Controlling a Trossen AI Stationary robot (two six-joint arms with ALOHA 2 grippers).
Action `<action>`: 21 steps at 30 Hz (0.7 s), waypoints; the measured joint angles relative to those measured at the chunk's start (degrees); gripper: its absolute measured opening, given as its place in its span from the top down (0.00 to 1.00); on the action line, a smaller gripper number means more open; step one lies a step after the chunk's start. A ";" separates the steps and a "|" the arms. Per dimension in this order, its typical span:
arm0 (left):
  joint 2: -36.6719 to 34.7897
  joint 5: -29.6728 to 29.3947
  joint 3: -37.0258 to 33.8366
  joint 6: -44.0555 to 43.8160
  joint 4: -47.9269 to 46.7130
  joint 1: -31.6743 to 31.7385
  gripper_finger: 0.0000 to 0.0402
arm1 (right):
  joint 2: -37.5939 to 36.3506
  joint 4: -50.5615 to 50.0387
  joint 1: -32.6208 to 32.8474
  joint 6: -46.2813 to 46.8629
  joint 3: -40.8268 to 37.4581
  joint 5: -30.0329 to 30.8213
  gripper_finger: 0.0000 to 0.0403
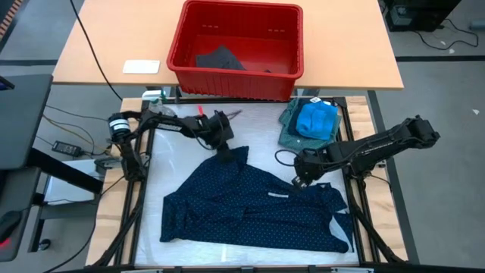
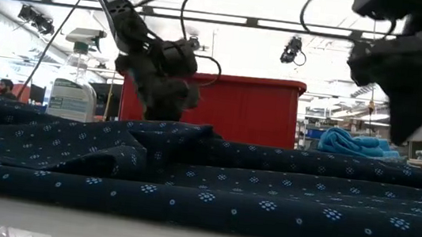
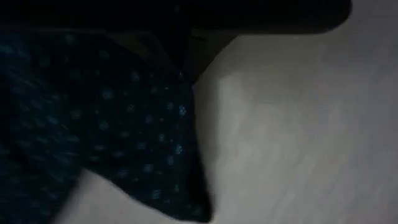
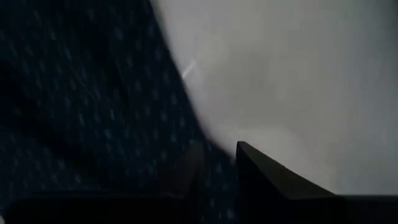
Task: Fold laundry
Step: Fold the dark blue polo shirt
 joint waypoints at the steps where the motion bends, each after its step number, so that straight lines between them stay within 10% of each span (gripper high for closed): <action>1: -1.19 -0.23 0.01 0.29 -1.32 1.13 0.97 | 0.00 -0.09 0.15 0.10 -0.74 -1.76 0.74; 21: -19.60 -12.20 0.15 5.33 -25.17 14.80 1.00 | -1.94 -10.60 0.79 -0.39 -1.48 -11.66 0.74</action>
